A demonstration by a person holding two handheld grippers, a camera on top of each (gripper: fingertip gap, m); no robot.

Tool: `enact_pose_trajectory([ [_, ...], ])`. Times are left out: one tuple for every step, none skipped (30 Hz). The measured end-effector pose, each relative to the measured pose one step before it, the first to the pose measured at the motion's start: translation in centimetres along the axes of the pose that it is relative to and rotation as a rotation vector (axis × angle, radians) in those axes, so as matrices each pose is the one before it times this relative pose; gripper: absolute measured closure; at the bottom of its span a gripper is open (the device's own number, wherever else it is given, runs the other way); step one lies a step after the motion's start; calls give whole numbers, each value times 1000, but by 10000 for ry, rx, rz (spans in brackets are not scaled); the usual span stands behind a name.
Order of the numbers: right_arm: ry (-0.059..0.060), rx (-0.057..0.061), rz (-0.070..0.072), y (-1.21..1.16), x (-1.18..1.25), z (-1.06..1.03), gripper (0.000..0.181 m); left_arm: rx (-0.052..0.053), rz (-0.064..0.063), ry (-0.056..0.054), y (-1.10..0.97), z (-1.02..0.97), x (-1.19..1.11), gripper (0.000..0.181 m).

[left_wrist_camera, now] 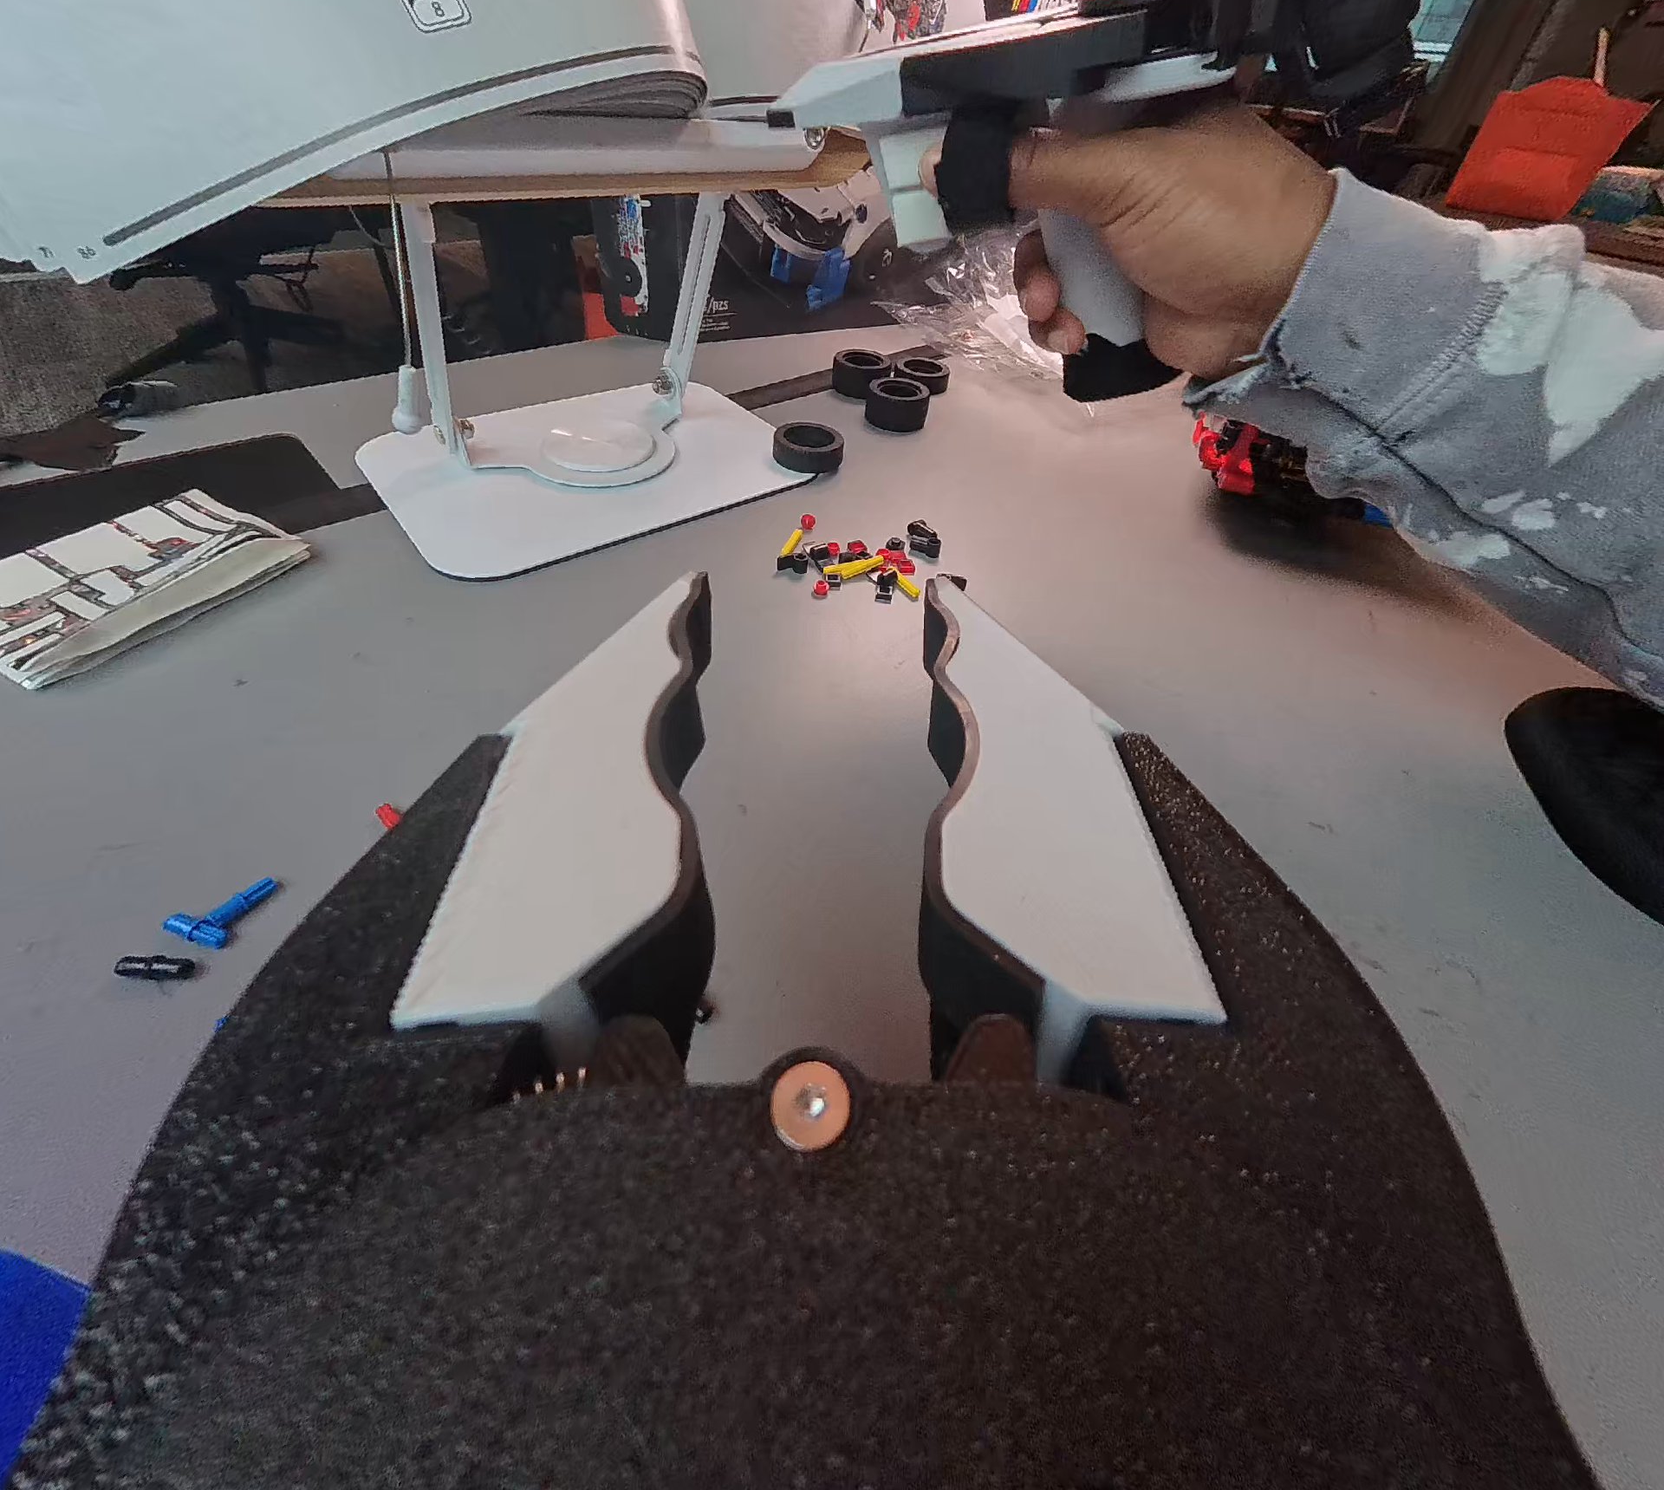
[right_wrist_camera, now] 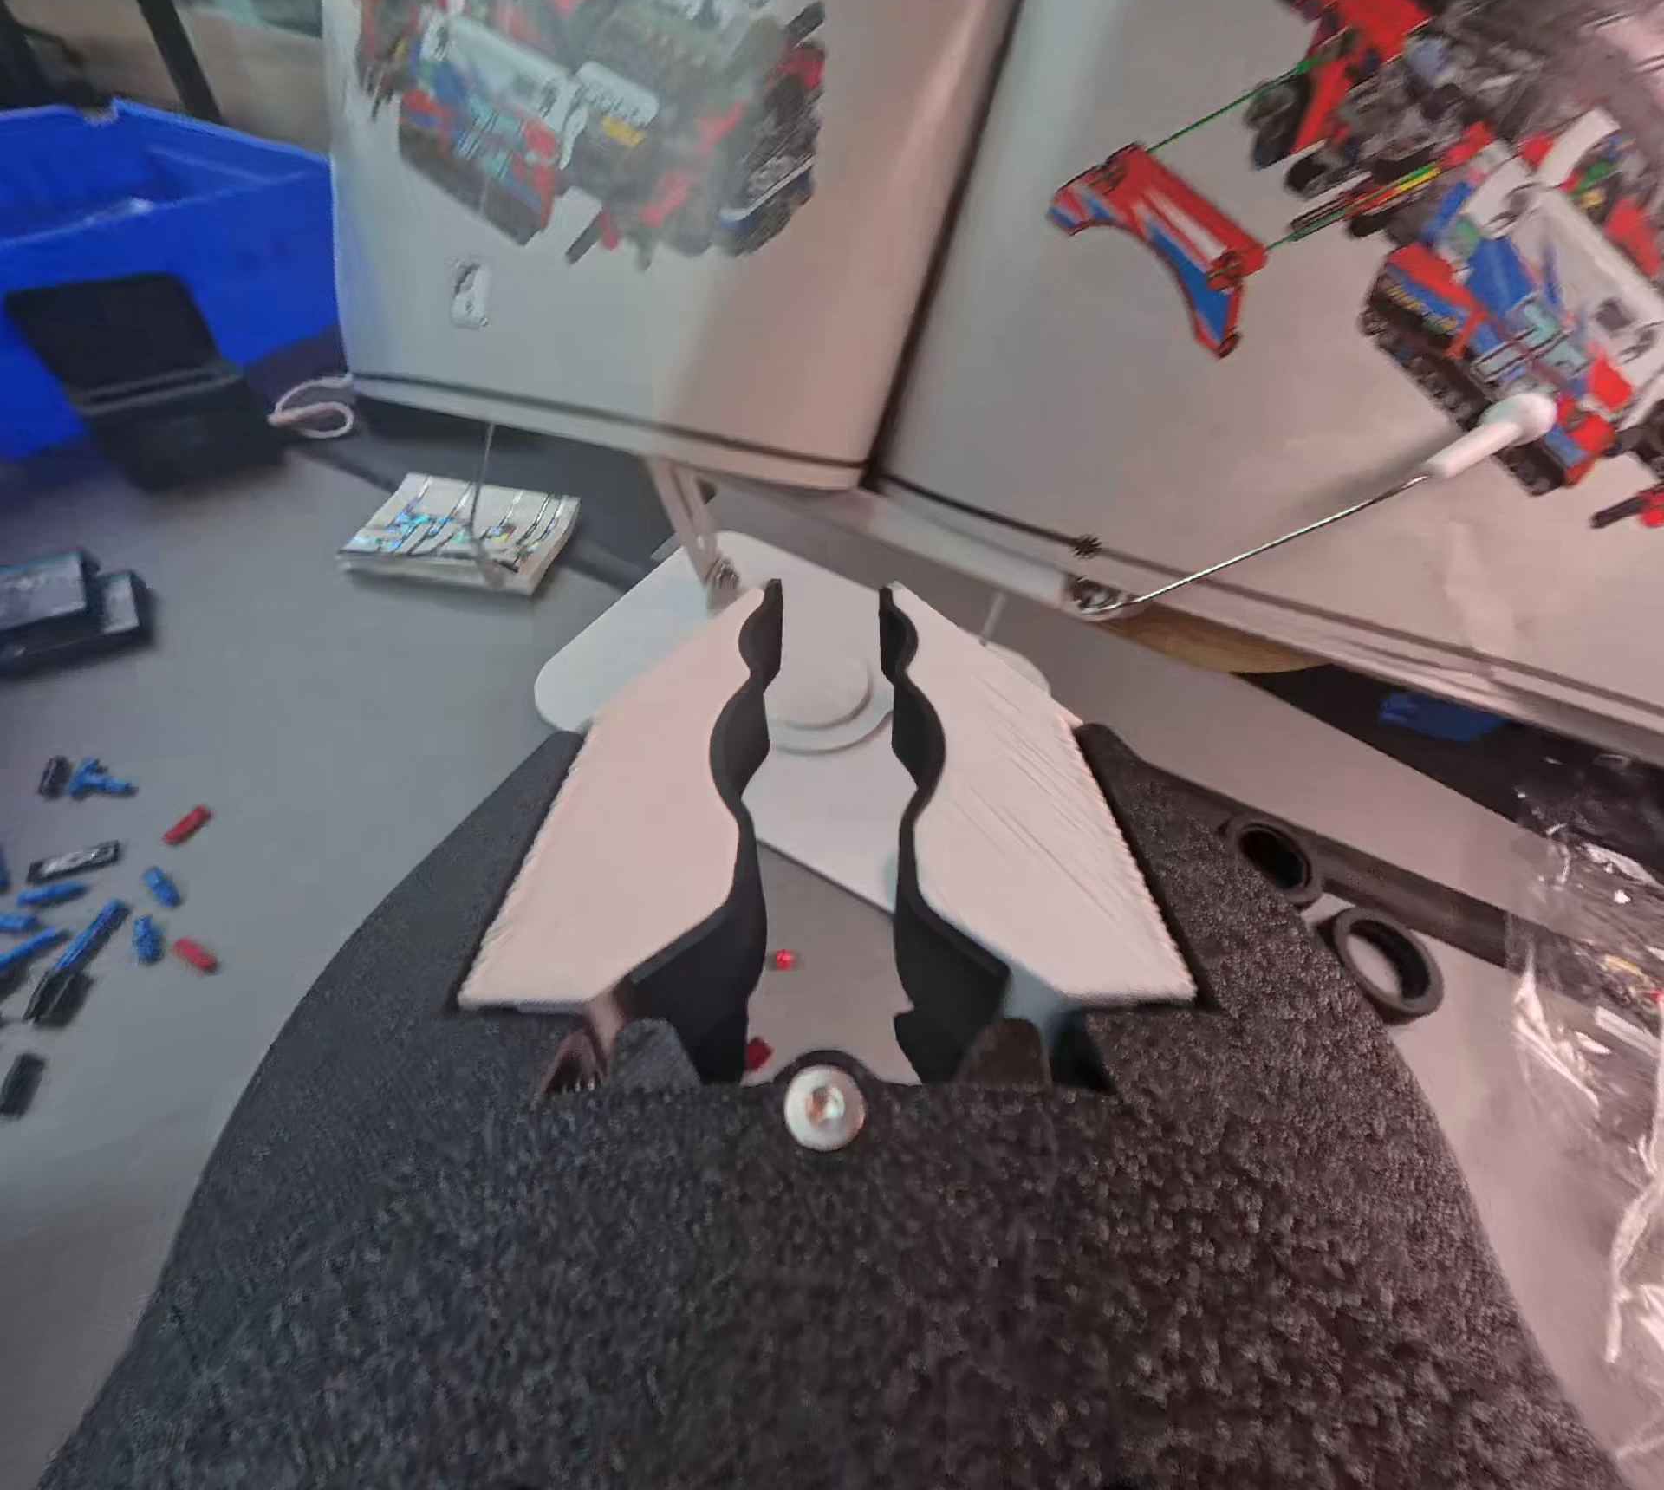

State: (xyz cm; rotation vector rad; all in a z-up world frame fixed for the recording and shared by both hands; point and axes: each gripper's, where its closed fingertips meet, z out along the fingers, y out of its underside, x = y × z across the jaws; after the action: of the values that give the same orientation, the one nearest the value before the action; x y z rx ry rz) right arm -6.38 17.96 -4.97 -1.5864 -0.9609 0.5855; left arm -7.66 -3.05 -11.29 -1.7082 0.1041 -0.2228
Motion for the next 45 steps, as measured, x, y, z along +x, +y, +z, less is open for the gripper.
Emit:
enact_pose_trajectory([
  [-225, -463, -159, 848, -1290, -241, 158, -10, 1, 6, 20, 25, 10, 135],
  [-238, -434, -185, 868, -1410, -268, 158, -12, -2, 10, 23, 13, 11, 135],
  [-257, -335, -172, 753, -1550, -297, 158, -9, -1, 6, 9, 13, 4, 135],
  [-222, -239, -154, 607, -1607, -316, 158, 0, -5, 5, -1, -2, 1, 135],
  [-233, -250, -224, 553, -1724, -357, 158, 1, -21, 6, -5, 2, -18, 135],
  [-181, -208, -286, 387, -1699, -395, 158, -2, -41, 2, -4, -6, -39, 135],
  [-123, -46, -249, 12, -1607, -491, 158, -2, -57, -5, -24, -16, -65, 135],
  [-171, -48, -257, -188, -1653, -567, 160, 21, -58, -15, -45, -34, -102, 135],
  [-174, -70, -248, -460, -1645, -639, 160, 25, -69, -9, -59, -53, -91, 135],
  [-193, -52, -319, -844, -1689, -817, 160, 17, -89, -18, -25, -42, -126, 136],
  [-188, 103, -350, -1381, -1684, -1037, 160, 23, -94, -33, -52, -59, -137, 135],
  [-301, 204, -343, -1800, -1868, -1212, 161, 29, -77, -28, -76, -84, -124, 136],
  [-383, 210, -381, -2015, -2003, -1307, 161, 29, -52, -40, -55, -77, -142, 136],
  [-295, 271, -451, -2256, -1885, -1360, 162, 20, -69, -57, -38, -78, -187, 136],
  [-154, 320, -637, -2351, -1665, -1365, 161, 28, -93, -44, -46, -66, -184, 136],
  [-20, 369, -700, -2336, -1293, -1316, 161, 47, -80, -44, -84, -39, -175, 136],
  [-95, 366, -558, -2139, -1059, -1147, 163, 42, -85, -79, -73, -23, -235, 137],
  [-249, 215, -397, -1631, -888, -886, 164, 19, -97, -77, -21, 36, -230, 137],
  [-144, 126, -365, -1156, -414, -609, 164, -19, -80, -73, 37, 98, -200, 138],
  [61, 191, -276, -772, 203, -283, 166, -27, -54, -90, 42, 109, -201, 138],
  [-248, -179, 86, 173, 74, 58, 166, -14, -10, -81, 43, 102, -127, 138],
  [-588, -241, 443, 494, -291, 117, 166, -22, 28, -43, 66, 98, -31, 138],
  [-520, -35, 506, 403, -202, 43, 166, -21, 60, -36, 73, 67, 32, 138],
  [-744, -182, 635, 794, -549, 98, 166, -7, 101, -40, 39, 41, 67, 139],
  [-1091, -329, 1020, 1056, -924, 101, 166, -18, 121, -49, 47, 46, 80, 139],
  [-961, -191, 1005, 833, -563, -107, 166, -32, 116, -49, 68, 66, 80, 139],
  [-648, 15, 815, 433, 139, -591, 166, -47, 124, -26, 86, 88, 133, 139],
  [-174, 430, 634, -170, 1052, -1112, 168, -44, 147, 0, 71, 90, 174, 139],
  [135, 522, 502, -138, 1695, -1230, 172, -20, 162, 27, -17, 63, 243, 139],
  [114, 400, 474, 329, 1814, -1014, 172, -3, 158, 44, -58, 35, 285, 140],
  [151, 394, 411, 696, 1902, -956, 171, 5, 116, 54, -74, 28, 299, 140],
  [344, 345, 148, 973, 2129, -982, 171, 5, 48, 93, -47, 67, 342, 140],
  [644, 292, 17, 1241, 2487, -1120, 169, -47, -16, 123, 21, 156, 361, 140],
  [640, 341, 31, 1309, 2467, -1242, 169, -75, -51, 126, 53, 227, 374, 140],
  [627, 233, -84, 1525, 2442, -1351, 165, -37, -30, 123, -26, 250, 405, 139],
  [587, 199, -61, 1598, 2382, -1464, 160, -49, 38, 140, -38, 284, 463, 139],
  [570, 178, 0, 1593, 2364, -1602, 157, -98, 125, 98, -22, 307, 453, 139],
  [689, 61, -14, 1701, 2604, -1763, 154, -83, 162, 15, -112, 294, 385, 139],
  [741, 46, -22, 1621, 2762, -1886, 151, -23, 133, 26, -265, 228, 461, 139],
  [685, -23, -259, 1682, 2751, -2056, 149, 17, 81, 66, -385, 189, 575, 139],
  [755, -36, -371, 1615, 2926, -2116, 149, 3, 65, 118, -379, 187, 684, 139],
  [629, 88, -427, 1448, 2773, -2088, 149, -50, 89, 133, -243, 249, 713, 139],
  [366, 7, -447, 1518, 2370, -1869, 149, -108, 103, 118, -56, 316, 662, 139],
  [172, -194, -253, 1569, 1881, -1454, 144, -125, 129, 127, 52, 390, 641, 139],
  [-436, -269, -316, 1398, 479, -1056, 136, -150, 152, 149, 167, 470, 605, 139],
])
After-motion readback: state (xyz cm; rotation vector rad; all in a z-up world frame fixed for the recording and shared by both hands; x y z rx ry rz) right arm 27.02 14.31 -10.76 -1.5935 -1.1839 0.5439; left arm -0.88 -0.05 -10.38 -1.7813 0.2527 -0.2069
